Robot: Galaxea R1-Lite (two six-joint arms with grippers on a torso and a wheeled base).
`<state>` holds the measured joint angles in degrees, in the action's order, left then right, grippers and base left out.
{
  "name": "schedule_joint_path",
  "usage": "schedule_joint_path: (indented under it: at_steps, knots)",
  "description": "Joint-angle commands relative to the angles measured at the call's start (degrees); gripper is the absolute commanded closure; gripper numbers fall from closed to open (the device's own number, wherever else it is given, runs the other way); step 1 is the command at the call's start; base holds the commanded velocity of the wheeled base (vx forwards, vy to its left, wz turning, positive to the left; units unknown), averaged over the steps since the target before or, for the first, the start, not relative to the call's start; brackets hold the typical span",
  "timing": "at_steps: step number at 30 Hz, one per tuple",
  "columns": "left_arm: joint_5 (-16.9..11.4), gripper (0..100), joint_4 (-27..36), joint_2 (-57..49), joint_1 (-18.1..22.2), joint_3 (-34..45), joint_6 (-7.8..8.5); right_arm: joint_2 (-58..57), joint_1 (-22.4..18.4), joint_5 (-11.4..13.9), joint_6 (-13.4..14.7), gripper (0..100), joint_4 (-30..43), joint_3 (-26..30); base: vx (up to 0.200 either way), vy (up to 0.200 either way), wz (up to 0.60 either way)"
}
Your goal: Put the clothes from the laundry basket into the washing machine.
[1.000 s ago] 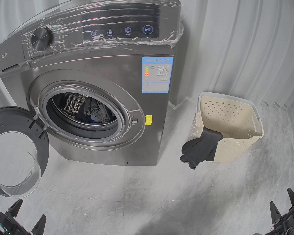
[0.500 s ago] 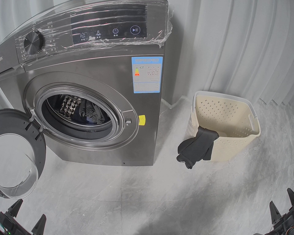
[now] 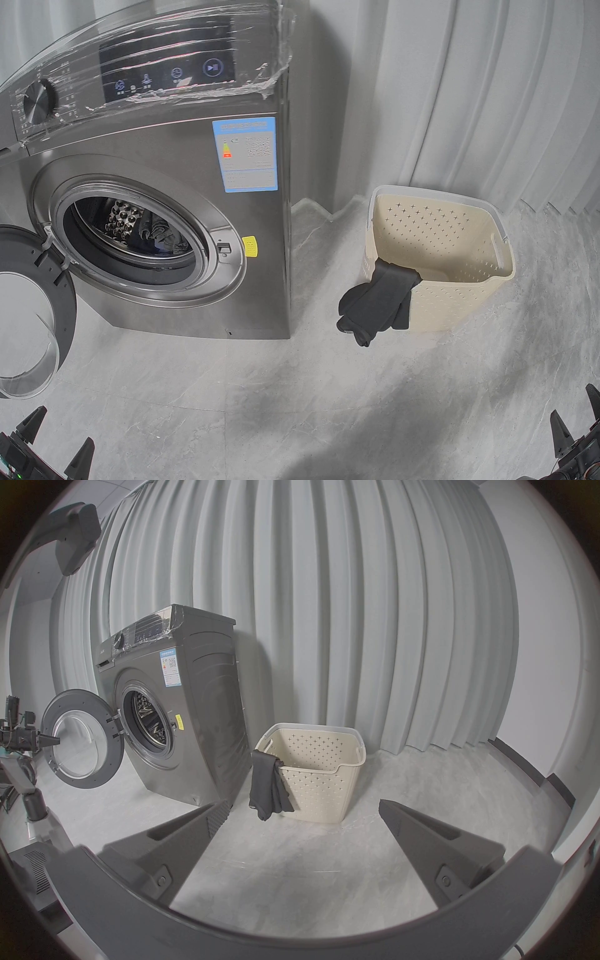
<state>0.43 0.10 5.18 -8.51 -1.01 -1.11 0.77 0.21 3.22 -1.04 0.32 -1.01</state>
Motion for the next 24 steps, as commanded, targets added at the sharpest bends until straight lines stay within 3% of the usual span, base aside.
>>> schedule_joint_path:
  at_steps: [1, 6, 8, 9, 11, 15, 16, 18, 21, 24]
  knots:
    - [0.0, 0, 0.0, 0.3, 0.0, 1.0, 0.05, -0.3, 0.0, -0.1, 0.2, 0, 0.0, 1.0, 0.000, -0.200, 0.00]
    - [0.0, 0, 0.0, 0.3, 0.0, 1.0, 0.05, -0.3, 0.1, -1.3, 0.0, 0, -1.5, -0.2, 0.000, -0.200, 0.00]
    - [0.0, 0, 0.0, 0.3, 0.0, 1.0, 0.05, -0.2, 0.2, -1.5, 0.5, 0, -3.3, -7.2, 0.000, -0.200, 0.00]
    - [0.0, 0, 0.0, 0.3, -0.1, 1.0, 0.05, -0.1, 0.2, -1.5, 0.5, 0, -3.2, -7.7, 0.000, -0.200, 0.00]
    - [-0.1, 0, 0.0, 0.3, 0.0, 1.0, 0.23, 5.7, 0.6, -0.8, 0.4, 0, 0.7, -13.9, 0.000, -0.200, 0.00]
    - [-0.2, 0, 0.0, 0.2, -0.1, 1.0, 0.23, 20.9, 3.0, 4.3, 0.6, 0, 2.8, -16.0, 0.000, -0.100, 0.00]
    - [-0.2, 0, 0.0, 0.2, -0.1, 1.0, 0.23, 20.9, 3.0, 4.3, 0.6, 0, 2.8, -16.0, 0.000, 0.000, 0.00]
    - [-0.2, 0, 0.0, 0.3, -0.1, 1.0, 0.23, 35.4, 4.6, 7.4, 0.9, 0, -0.4, -17.0, 0.000, 0.000, 0.00]
    - [-0.2, 0, 0.0, 0.3, -0.1, 1.0, 0.23, 44.4, 5.9, 8.6, 0.9, 0, -4.9, -17.8, 0.000, 0.000, 0.00]
    - [-0.2, 0, 0.0, 0.3, -0.2, 1.0, 0.32, 57.1, 12.8, 8.8, 1.2, 0, -14.6, -18.4, 0.000, 0.000, 0.00]
